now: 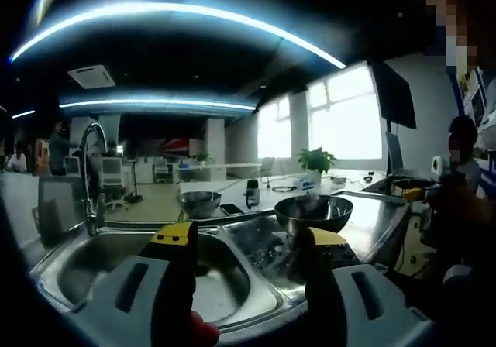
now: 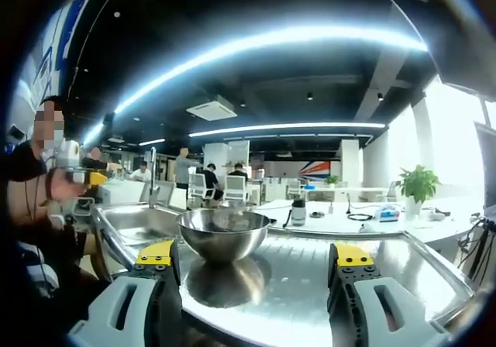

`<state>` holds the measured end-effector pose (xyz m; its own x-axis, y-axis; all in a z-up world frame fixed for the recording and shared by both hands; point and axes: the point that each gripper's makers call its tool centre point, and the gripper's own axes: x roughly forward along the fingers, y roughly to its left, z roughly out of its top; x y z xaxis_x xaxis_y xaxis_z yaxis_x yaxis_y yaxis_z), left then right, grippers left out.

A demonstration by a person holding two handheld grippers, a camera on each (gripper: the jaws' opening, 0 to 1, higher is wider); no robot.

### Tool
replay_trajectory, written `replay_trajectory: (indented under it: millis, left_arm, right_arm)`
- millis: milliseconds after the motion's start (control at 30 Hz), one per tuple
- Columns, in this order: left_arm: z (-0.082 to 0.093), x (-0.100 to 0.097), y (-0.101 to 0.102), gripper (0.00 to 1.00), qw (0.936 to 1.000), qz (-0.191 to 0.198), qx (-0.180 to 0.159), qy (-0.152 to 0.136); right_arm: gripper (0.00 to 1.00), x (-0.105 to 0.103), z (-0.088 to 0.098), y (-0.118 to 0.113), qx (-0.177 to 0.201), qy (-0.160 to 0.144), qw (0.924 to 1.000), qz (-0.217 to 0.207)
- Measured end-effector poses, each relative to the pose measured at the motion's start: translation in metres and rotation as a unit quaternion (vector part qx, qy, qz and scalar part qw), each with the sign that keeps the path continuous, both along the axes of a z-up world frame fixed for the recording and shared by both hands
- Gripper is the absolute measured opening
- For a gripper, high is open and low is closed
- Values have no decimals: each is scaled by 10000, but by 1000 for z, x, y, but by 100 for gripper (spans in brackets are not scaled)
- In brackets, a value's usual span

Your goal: Pick up bowl with dirty water move over sink pour dirty water into sink return bowl to place

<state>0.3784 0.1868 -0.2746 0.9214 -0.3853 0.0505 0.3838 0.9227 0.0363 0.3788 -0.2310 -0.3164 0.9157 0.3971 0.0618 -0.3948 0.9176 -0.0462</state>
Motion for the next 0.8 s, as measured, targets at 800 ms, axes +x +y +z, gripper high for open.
replay_trajectory:
  millis: [800]
  left_arm:
    - [8, 44, -43, 49, 9982, -451, -146, 354]
  right_arm:
    - [71, -1, 0, 5, 16, -11, 9998, 184]
